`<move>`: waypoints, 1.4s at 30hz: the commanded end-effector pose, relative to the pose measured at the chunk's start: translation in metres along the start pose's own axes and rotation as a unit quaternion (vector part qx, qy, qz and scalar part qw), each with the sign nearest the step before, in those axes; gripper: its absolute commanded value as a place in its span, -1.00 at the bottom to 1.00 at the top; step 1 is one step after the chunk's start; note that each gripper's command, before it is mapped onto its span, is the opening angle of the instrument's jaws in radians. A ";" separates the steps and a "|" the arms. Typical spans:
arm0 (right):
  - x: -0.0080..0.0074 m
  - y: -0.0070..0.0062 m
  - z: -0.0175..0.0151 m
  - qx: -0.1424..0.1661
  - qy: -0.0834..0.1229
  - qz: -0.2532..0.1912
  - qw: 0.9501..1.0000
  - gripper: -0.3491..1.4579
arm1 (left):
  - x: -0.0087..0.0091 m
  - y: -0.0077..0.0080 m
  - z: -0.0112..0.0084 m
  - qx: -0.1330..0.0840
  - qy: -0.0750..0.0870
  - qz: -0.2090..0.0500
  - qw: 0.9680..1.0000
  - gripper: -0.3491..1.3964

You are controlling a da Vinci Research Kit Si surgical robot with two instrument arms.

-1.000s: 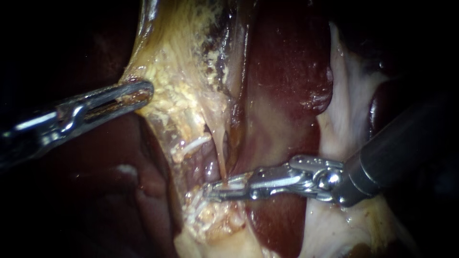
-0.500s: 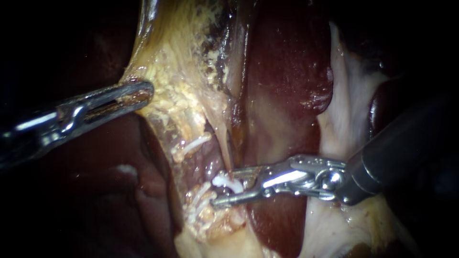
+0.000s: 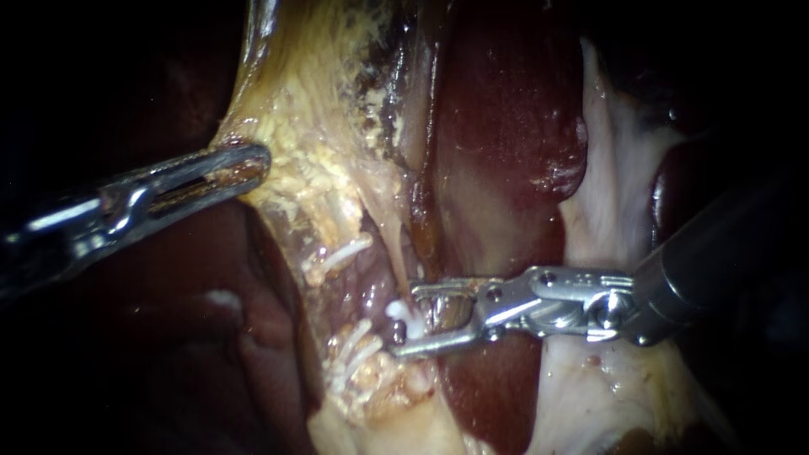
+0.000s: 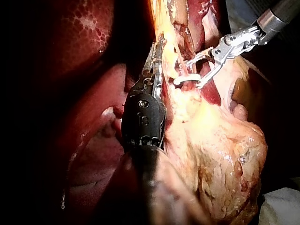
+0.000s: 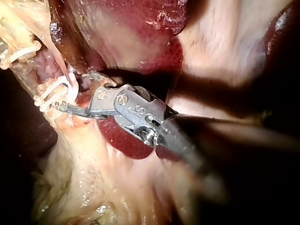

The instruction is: Going back first clip right tube

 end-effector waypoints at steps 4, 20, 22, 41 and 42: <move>0.0007 -0.0001 -0.0017 0.002 0.005 0.000 1.000 0.05 | 0.0000 0.0000 0.0000 0.000 0.000 0.000 1.000 -1.00; 0.0081 -0.0007 -0.0104 -0.012 0.054 -0.120 0.991 0.05 | 0.0002 -0.0001 0.0002 0.000 -0.001 0.000 1.000 -1.00; 0.0090 -0.0009 -0.0111 -0.015 0.055 -0.131 0.990 0.05 | 0.0002 0.0000 0.0002 0.000 -0.001 0.001 1.000 -1.00; 0.0079 -0.0012 -0.0112 -0.006 0.055 -0.161 0.985 0.05 | 0.0053 0.0015 0.0065 -0.007 0.026 0.006 1.000 -1.00; 0.0079 -0.0013 -0.0112 -0.006 0.055 -0.161 0.985 0.05 | 0.0056 0.0015 0.0073 -0.006 0.029 0.007 1.000 -1.00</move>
